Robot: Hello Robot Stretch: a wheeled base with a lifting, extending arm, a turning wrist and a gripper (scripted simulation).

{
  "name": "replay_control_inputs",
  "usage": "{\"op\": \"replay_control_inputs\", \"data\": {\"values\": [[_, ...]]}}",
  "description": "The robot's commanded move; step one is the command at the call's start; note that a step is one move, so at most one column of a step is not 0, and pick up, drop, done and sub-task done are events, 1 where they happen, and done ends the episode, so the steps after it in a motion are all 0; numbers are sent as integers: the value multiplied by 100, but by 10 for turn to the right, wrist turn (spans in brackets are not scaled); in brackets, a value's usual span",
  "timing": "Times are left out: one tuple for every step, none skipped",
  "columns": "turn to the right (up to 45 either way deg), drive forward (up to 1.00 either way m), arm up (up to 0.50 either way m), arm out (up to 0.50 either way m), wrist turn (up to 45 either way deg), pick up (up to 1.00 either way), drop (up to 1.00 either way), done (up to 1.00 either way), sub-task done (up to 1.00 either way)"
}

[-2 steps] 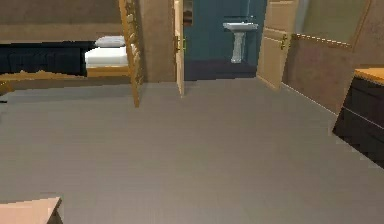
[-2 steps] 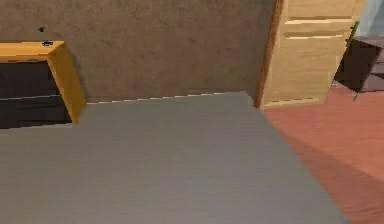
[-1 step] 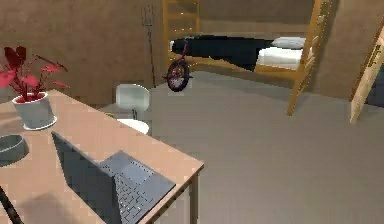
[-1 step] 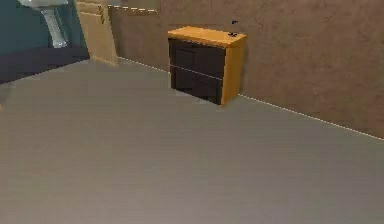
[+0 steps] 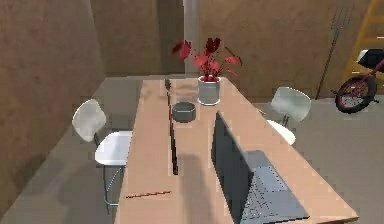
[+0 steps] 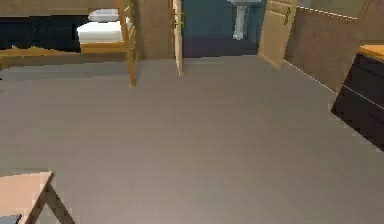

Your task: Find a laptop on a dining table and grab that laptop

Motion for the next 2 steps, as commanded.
{"op": "replay_control_inputs", "data": {"values": [[-450,0,0,0,0,0,0,0,0],[-210,0,0,0,0,0,0,0,0]]}}
